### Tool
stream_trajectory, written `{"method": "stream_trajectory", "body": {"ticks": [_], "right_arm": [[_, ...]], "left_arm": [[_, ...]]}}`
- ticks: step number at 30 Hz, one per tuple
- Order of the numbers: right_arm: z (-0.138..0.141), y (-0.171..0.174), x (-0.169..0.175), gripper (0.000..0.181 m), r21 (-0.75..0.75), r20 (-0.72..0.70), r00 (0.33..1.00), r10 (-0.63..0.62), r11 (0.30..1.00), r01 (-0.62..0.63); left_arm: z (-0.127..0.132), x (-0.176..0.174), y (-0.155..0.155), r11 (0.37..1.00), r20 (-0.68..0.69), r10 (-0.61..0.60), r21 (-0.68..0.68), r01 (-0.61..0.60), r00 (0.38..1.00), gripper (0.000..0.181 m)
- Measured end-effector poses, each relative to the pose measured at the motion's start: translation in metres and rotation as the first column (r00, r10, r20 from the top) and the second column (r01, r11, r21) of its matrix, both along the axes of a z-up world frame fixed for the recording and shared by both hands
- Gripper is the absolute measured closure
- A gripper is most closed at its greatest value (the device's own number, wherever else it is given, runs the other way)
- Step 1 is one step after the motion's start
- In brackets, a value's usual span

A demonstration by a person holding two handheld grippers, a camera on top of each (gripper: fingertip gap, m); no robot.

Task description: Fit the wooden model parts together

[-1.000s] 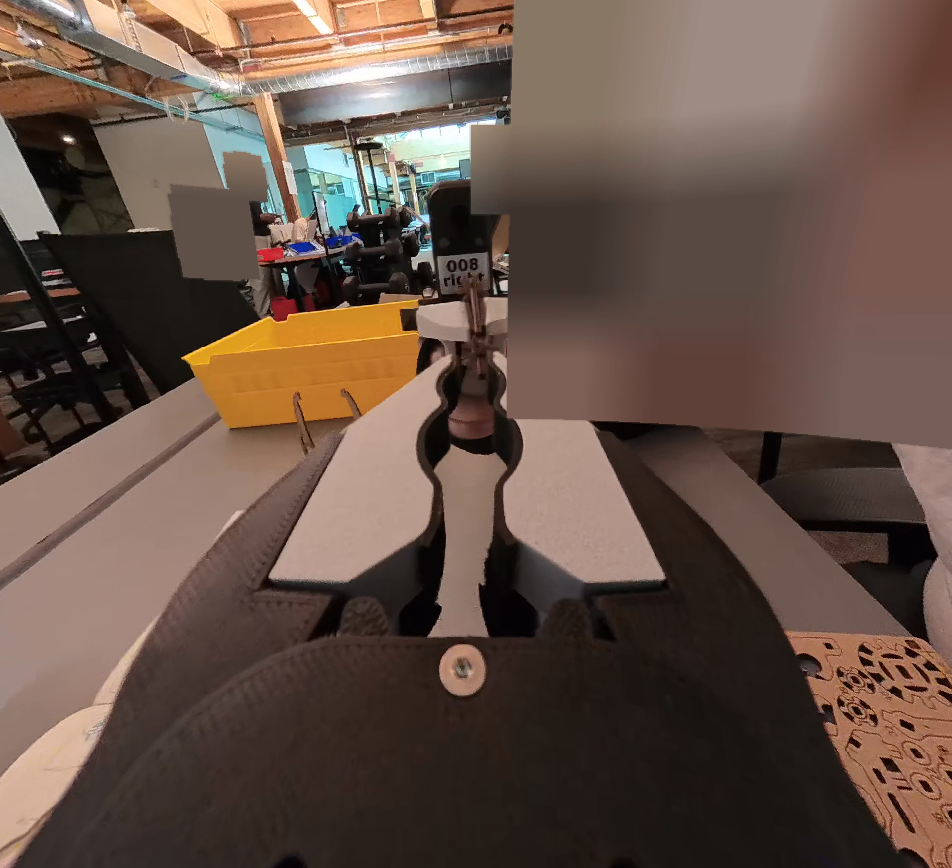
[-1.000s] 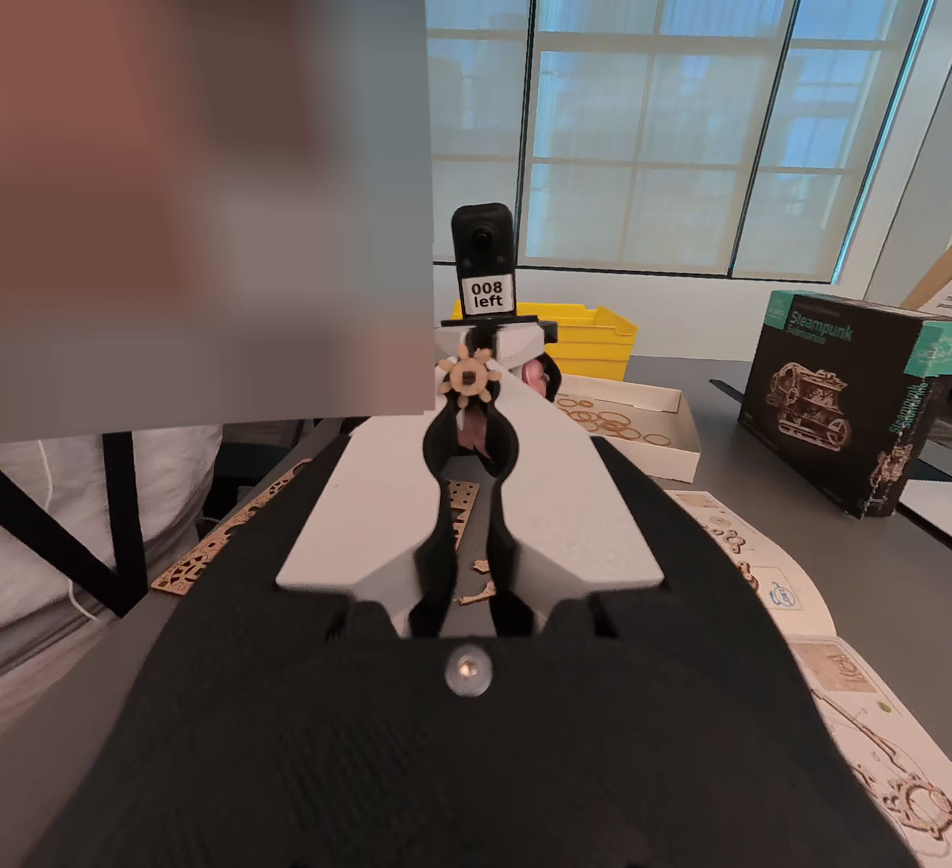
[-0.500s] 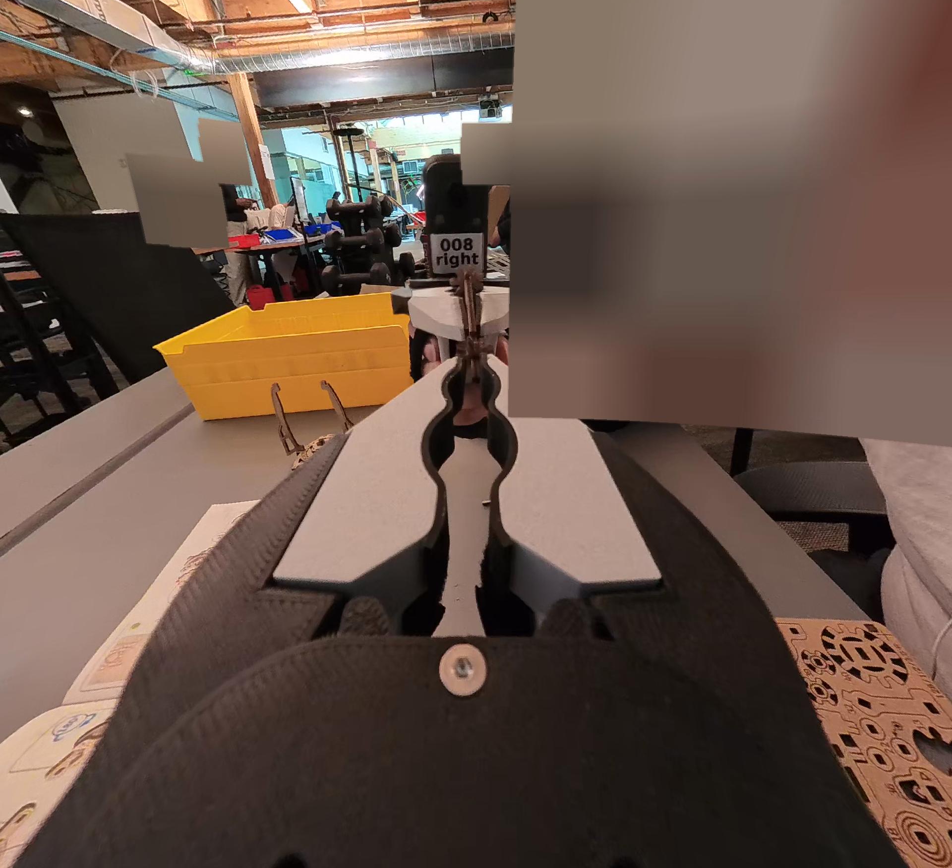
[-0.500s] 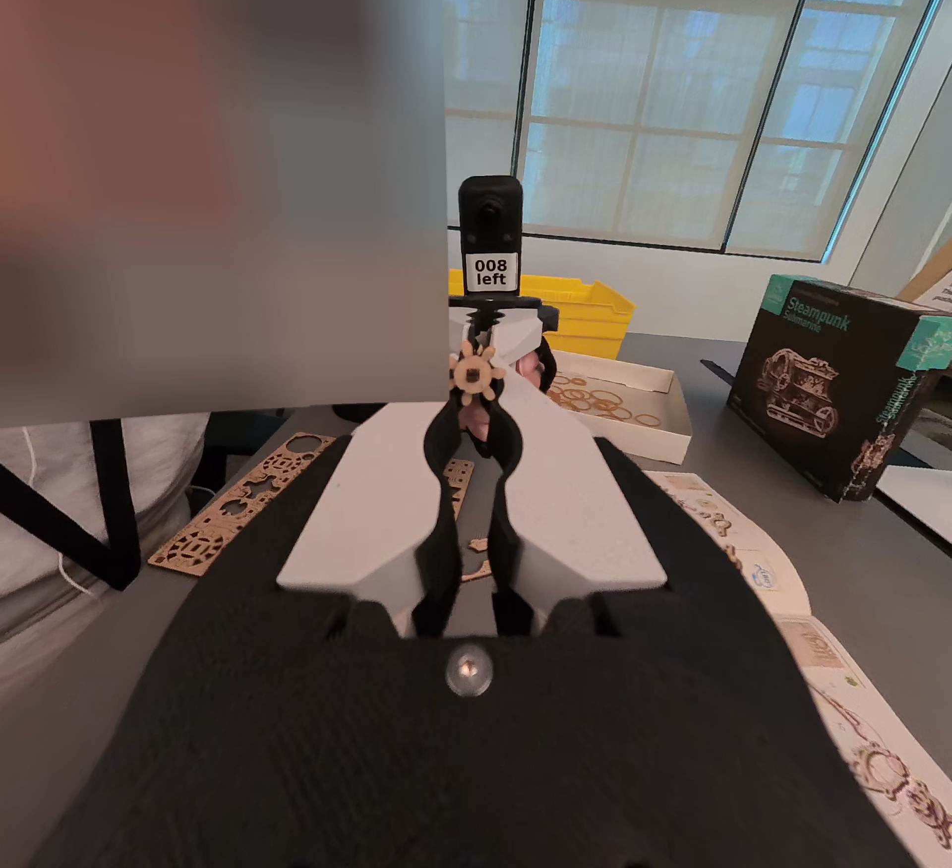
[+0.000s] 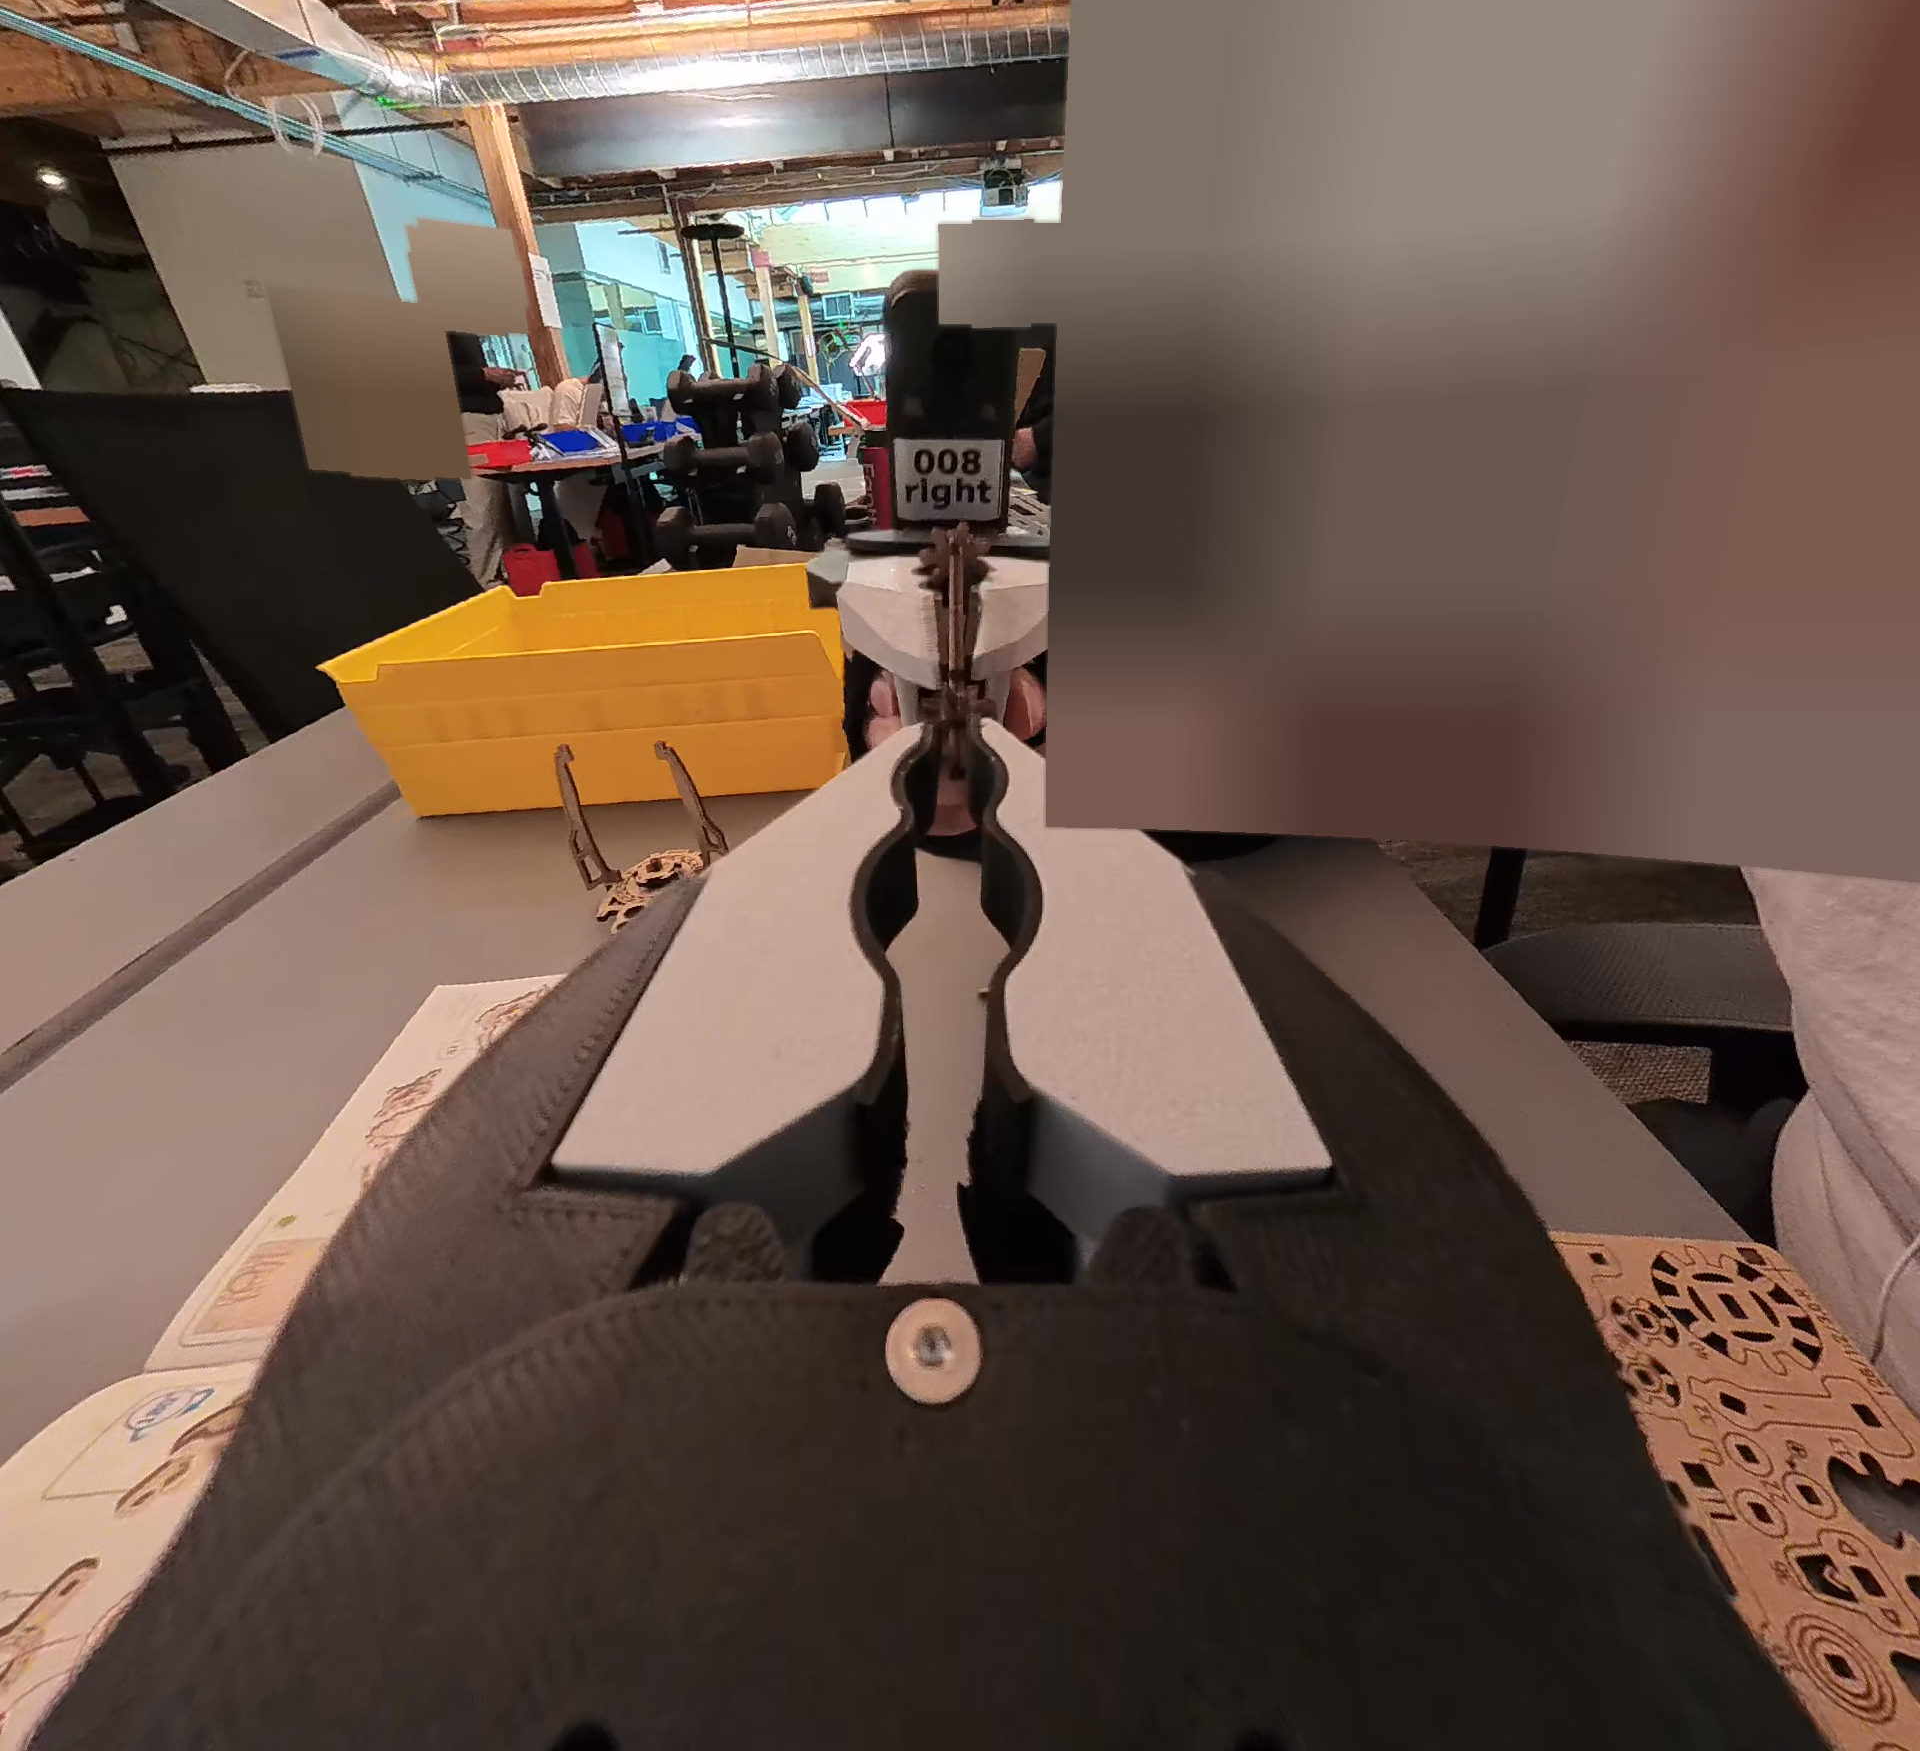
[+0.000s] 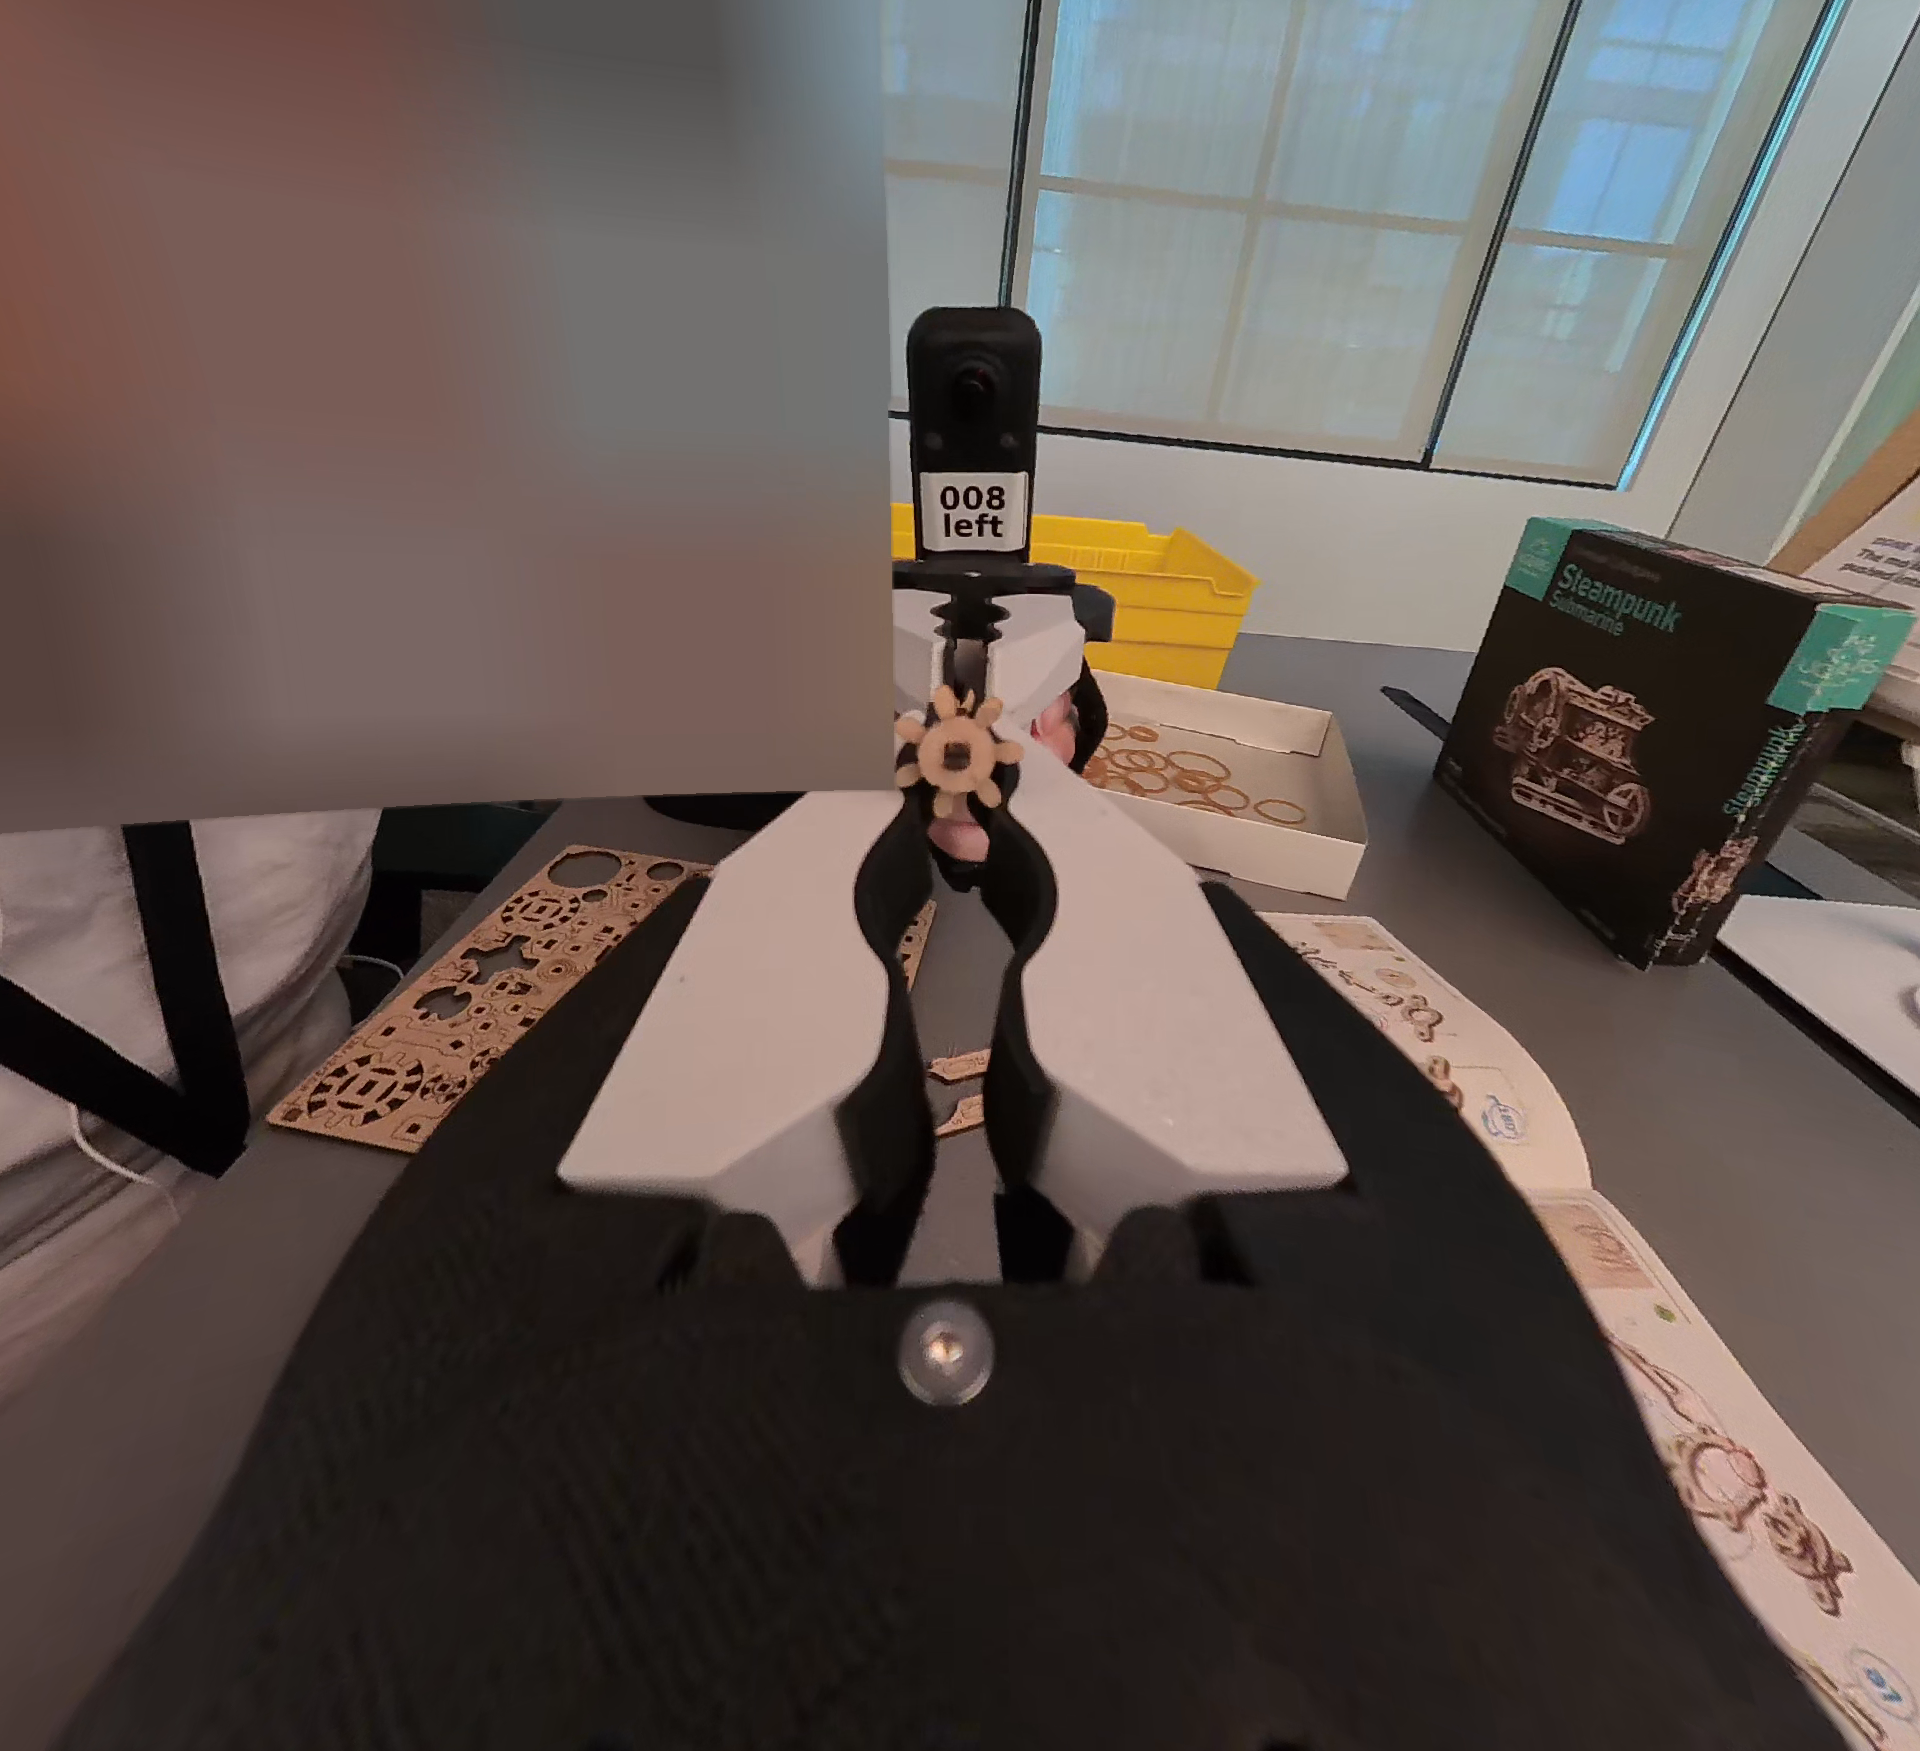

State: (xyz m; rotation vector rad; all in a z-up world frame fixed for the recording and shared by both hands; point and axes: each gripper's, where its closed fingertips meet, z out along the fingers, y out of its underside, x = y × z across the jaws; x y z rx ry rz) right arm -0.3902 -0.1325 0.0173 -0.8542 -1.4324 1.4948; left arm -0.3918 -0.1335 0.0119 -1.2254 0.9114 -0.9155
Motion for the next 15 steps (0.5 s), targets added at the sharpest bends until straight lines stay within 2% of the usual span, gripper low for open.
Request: {"method": "stream_trajectory", "body": {"ticks": [6,15], "right_arm": [[-0.0017,0.0012,-0.0013,0.179,0.030,0.004,1.000,-0.024,0.999,0.024],[-0.0084,-0.0003,-0.0006,0.179,-0.101,0.066,0.993,0.095,0.991,-0.088]], "left_arm": [[-0.0015,-0.0008,0.0007,1.000,-0.017,-0.001,0.003,0.001,1.000,0.181],[-0.0094,0.0011,-0.0024,0.999,-0.097,-0.036,0.034,0.039,0.995,0.180]]}}
